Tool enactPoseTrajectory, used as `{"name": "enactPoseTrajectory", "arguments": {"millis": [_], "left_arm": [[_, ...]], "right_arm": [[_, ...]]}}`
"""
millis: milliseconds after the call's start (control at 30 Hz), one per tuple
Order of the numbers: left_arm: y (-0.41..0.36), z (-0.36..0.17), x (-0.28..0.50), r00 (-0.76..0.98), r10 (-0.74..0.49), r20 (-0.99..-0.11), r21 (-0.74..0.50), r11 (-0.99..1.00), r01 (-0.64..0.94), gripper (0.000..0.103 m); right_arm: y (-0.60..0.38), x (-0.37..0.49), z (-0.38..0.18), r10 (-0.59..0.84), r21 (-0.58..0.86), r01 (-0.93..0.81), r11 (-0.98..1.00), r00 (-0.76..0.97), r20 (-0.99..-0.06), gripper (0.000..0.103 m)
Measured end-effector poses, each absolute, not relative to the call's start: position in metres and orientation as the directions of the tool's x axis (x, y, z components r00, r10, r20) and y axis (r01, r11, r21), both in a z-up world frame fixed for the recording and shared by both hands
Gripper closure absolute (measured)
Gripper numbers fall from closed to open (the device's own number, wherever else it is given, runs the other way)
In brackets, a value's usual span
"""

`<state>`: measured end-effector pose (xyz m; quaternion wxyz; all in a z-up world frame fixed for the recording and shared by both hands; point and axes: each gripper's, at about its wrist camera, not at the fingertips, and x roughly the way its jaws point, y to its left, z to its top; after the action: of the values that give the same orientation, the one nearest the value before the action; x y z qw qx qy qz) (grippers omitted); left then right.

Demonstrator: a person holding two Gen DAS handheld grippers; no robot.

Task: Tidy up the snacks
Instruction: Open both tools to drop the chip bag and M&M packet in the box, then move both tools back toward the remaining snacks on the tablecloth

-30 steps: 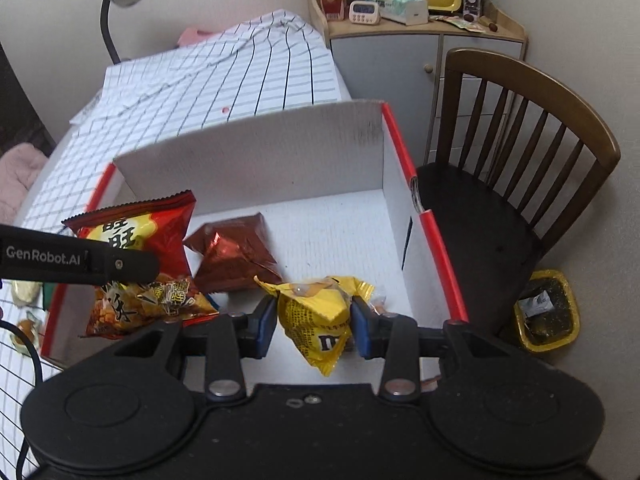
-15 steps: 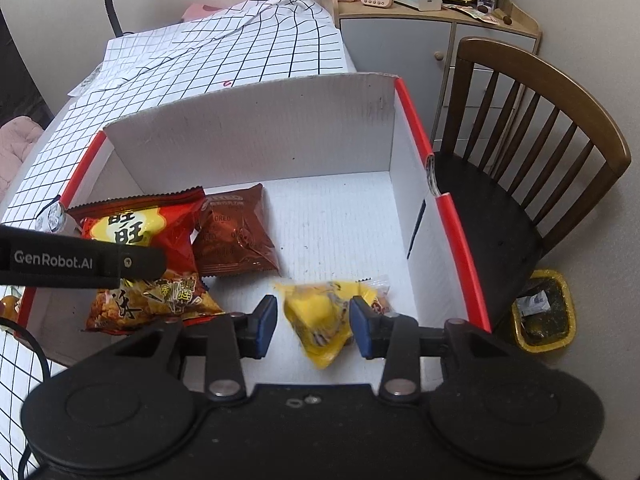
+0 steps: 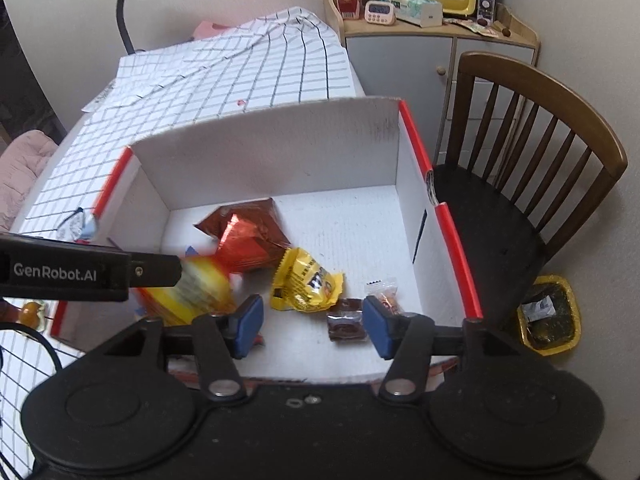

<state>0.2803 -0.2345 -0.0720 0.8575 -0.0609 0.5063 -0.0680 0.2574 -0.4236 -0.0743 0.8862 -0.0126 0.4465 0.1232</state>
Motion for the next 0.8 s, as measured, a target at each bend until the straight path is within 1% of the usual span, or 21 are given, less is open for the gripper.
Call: {"name": "enactPoseTrajectory", "arguments": {"millis": [133,267,433,600,633,733,800], "left_arm": [[-0.229,-0.06,0.269,0.504,-0.195,-0.842,-0.184,0.98,0.072,0.037],[-0.223,-0.047,0.257,0.53,-0.205,-0.823,-0.188,0.978,0.086,0.037],[-0.215,-0.032,0.242,0.563,-0.21,-0.799,-0.186,0.977,0.1,0.036],[-0.2,-0.018,0.228,0.592,-0.215,-0.776,-0.191,0.976,0.104,0.036],[-0.197,-0.015,0.225,0.597,-0.216,-0.773,-0.193,0.976,0.103,0.036],[-0.183,-0.007,0.215,0.615,-0.214,-0.759,-0.197,0.976,0.097,0.031],[-0.174,-0.004,0.21,0.622,-0.215,-0.753,-0.198,0.975,0.098,0.031]], "right_arm": [[-0.421,0.245,-0.062,0.226,0.097,-0.243,0.965,0.591,-0.775,0.04],[-0.419,0.233,-0.049,0.25,0.115,-0.251,0.961,0.613,-0.75,0.038],[-0.413,0.22,-0.034,0.28,0.142,-0.259,0.955,0.637,-0.718,0.029],[-0.404,0.207,-0.021,0.307,0.161,-0.274,0.948,0.657,-0.688,0.023],[-0.402,0.205,-0.019,0.313,0.165,-0.278,0.946,0.661,-0.682,0.023],[-0.394,0.197,-0.012,0.337,0.182,-0.292,0.939,0.667,-0.664,0.021],[-0.387,0.191,-0.008,0.348,0.188,-0.302,0.935,0.673,-0.652,0.02]]}}
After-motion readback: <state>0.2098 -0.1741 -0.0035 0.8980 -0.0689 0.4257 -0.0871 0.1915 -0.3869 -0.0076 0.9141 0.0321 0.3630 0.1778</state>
